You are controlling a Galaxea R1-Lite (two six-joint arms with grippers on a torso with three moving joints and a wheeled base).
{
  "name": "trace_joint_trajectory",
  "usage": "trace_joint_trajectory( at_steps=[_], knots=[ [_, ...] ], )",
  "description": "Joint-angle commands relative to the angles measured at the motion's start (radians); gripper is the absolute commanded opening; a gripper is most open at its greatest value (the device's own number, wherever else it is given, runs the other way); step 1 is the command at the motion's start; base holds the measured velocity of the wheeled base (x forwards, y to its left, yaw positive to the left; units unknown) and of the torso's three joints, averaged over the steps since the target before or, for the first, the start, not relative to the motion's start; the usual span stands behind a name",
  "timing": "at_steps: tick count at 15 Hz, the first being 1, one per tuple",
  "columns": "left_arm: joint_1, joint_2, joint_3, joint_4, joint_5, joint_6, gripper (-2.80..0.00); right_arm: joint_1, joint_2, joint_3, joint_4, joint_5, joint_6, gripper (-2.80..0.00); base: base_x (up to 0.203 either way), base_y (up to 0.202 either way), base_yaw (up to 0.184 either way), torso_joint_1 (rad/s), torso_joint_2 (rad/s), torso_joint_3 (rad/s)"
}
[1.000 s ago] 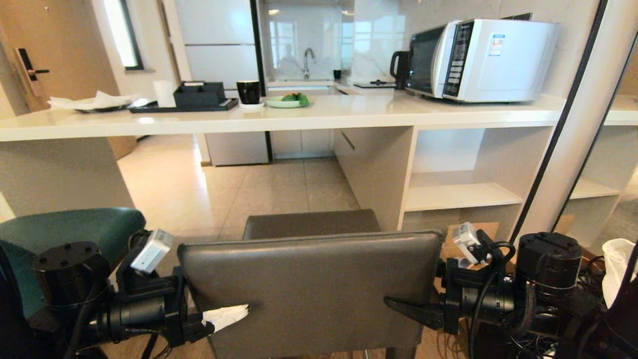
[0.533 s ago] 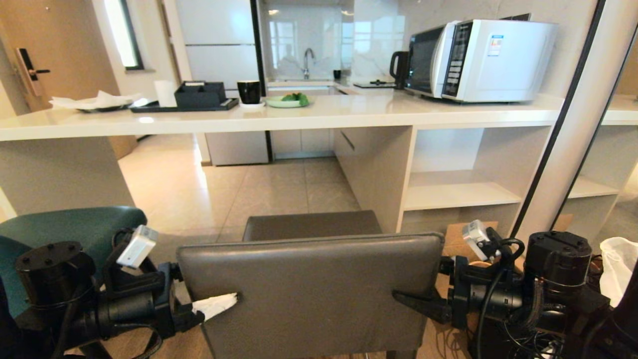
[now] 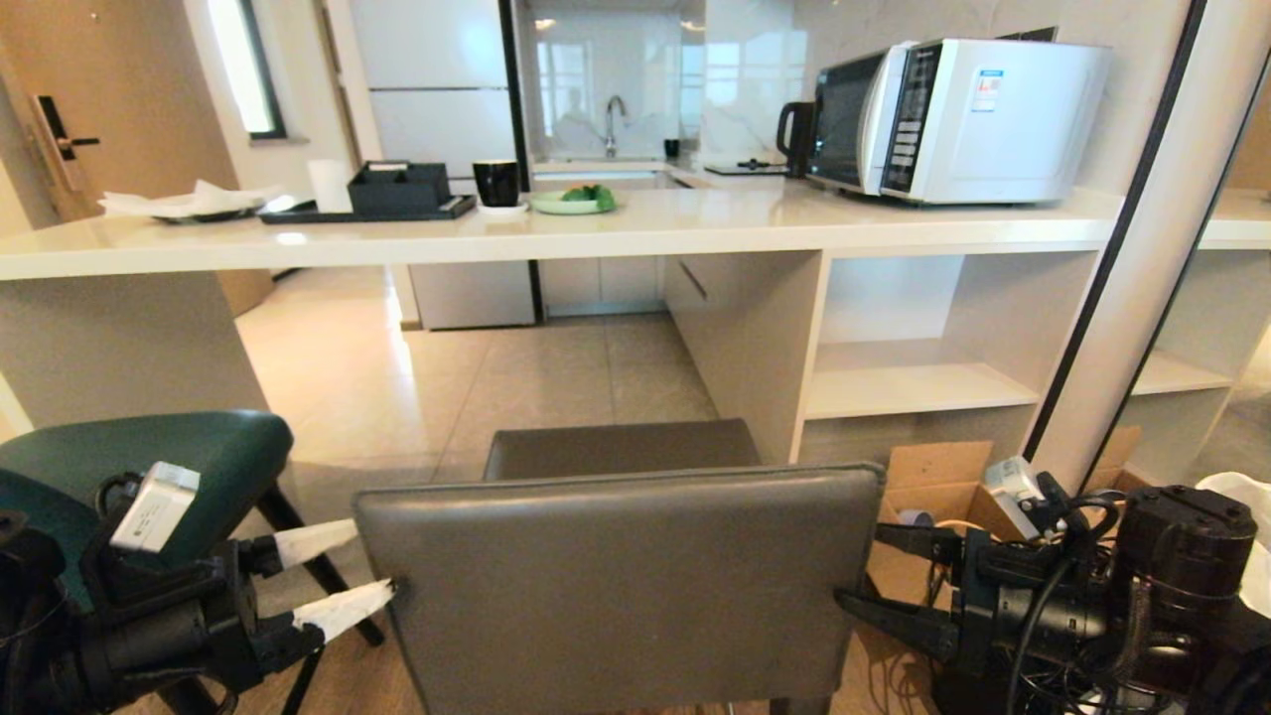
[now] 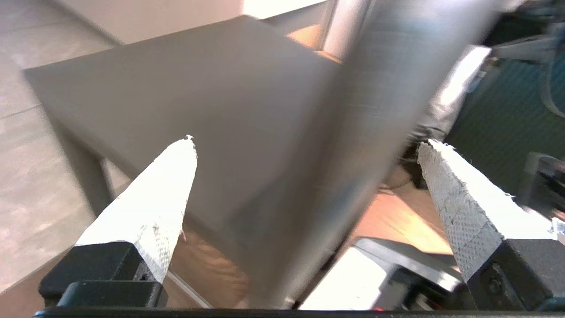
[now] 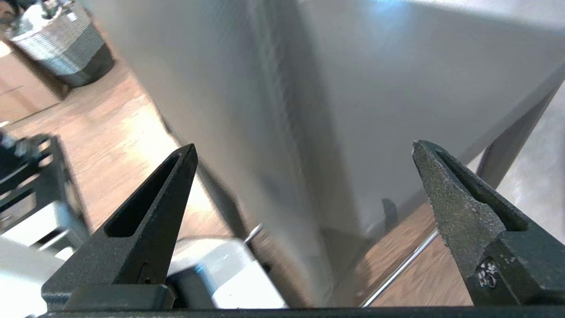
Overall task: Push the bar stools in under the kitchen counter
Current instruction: Pull the gray chair out from under the dining table, then push the blue chair back under the dining table
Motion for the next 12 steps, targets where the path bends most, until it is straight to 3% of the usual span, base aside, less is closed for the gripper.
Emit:
trace_joint_trajectory(
  at_steps=[1, 5, 9, 12],
  knots=[
    [0.009, -0.105, 0.03, -0.009, -0.012, -0.007, 0.0, -0.009, -0.045, 0.053, -0.01, 0.006, 0.0, 0.0, 0.0, 0.0, 0.0, 0.0, 0.0, 0.0],
    [0.031, -0.316, 0.037, -0.009, -0.01, -0.153, 0.0, -0.078, -0.173, 0.124, -0.01, 0.014, 0.006, 0.0, 0.0, 0.0, 0.0, 0.0, 0.0, 0.0],
    [0.142, -0.475, 0.037, 0.01, -0.006, -0.245, 0.0, -0.222, -0.327, 0.128, -0.008, 0.011, 0.008, 0.0, 0.0, 0.0, 0.0, 0.0, 0.0, 0.0],
    [0.193, -0.57, 0.03, 0.008, -0.009, -0.474, 0.0, -0.298, -0.464, 0.128, 0.036, 0.001, 0.036, 0.0, 0.0, 0.0, 0.0, 0.0, 0.0, 0.0]
  ],
)
